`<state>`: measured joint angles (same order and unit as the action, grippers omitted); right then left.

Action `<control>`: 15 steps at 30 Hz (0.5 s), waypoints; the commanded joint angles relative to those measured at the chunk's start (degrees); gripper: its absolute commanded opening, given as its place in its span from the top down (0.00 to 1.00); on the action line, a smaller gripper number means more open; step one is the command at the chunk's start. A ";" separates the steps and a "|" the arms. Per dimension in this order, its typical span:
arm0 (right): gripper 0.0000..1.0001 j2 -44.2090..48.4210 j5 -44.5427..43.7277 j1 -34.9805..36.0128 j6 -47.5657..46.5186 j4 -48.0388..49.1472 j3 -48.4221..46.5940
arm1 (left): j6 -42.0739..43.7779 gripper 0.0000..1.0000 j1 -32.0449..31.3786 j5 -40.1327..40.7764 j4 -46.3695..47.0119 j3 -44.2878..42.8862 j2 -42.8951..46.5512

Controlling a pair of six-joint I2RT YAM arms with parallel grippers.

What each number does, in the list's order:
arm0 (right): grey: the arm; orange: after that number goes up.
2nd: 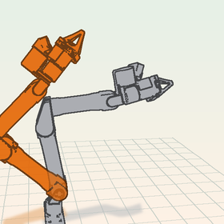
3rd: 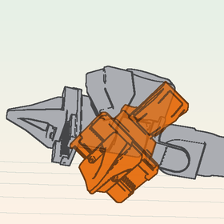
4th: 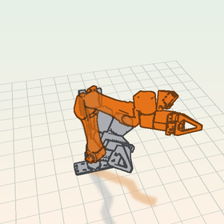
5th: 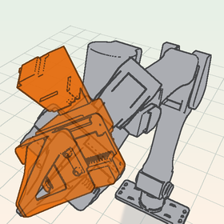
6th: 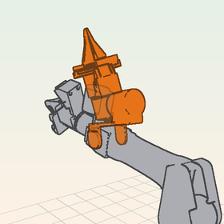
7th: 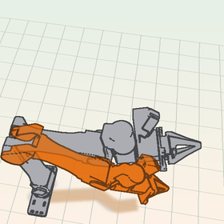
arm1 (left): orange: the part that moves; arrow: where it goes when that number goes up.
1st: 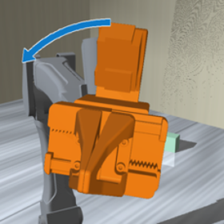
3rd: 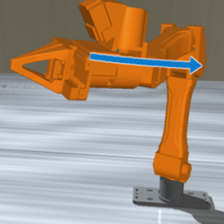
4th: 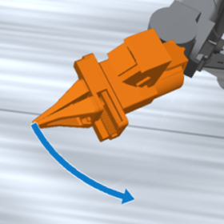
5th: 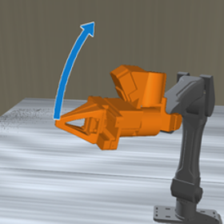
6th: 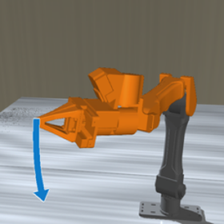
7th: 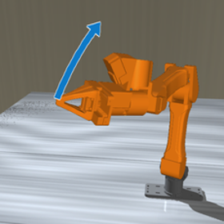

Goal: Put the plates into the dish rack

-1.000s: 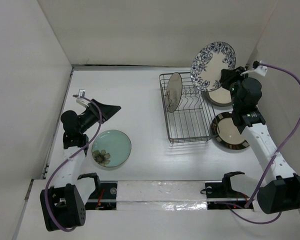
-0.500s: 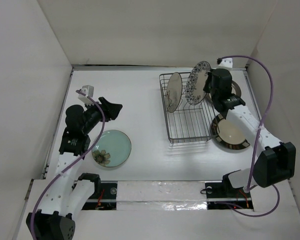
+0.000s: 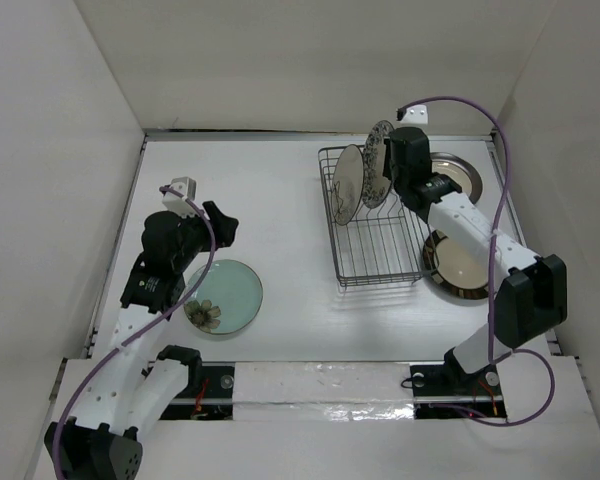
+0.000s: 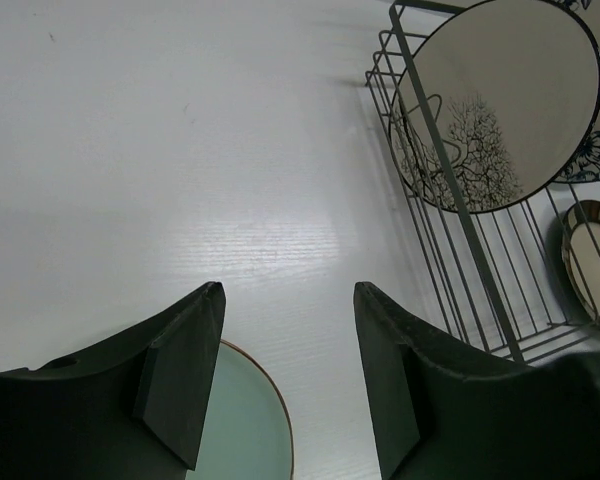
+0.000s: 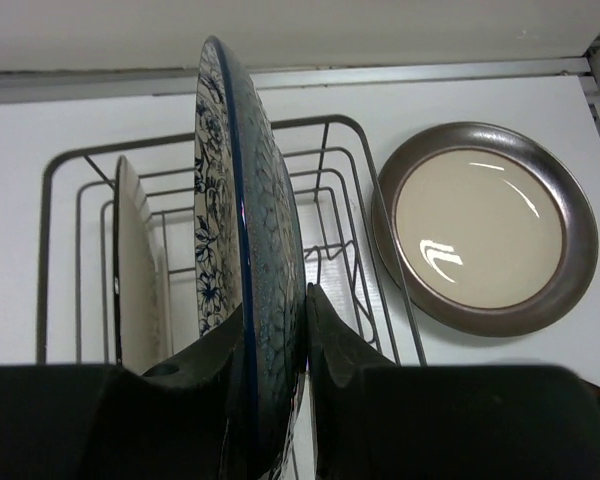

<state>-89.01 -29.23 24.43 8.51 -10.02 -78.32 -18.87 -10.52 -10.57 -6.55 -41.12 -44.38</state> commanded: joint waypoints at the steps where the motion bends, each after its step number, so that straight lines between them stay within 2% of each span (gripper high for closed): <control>1: 1.00 0.33 -4.68 1.94 -1.65 5.37 -5.34 | 2.26 0.49 -1.34 3.89 -0.31 -2.65 0.70; 4: 1.00 -0.89 -5.40 2.56 -1.92 4.40 -6.05 | 2.70 0.49 -1.34 5.38 -0.92 -3.08 0.53; 11: 1.00 -4.32 -6.36 4.49 -1.75 3.43 -6.75 | 4.28 0.51 -7.92 10.04 -3.64 -4.14 -3.16; 15: 1.00 -6.61 -7.85 6.51 -1.83 2.55 -7.28 | 4.63 0.51 -8.55 12.93 -4.35 -4.32 -4.14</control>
<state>-95.74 -32.99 29.65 7.18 -12.25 -81.49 -15.46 -18.83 -1.17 -10.41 -43.18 -48.53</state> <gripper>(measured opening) 0.234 0.496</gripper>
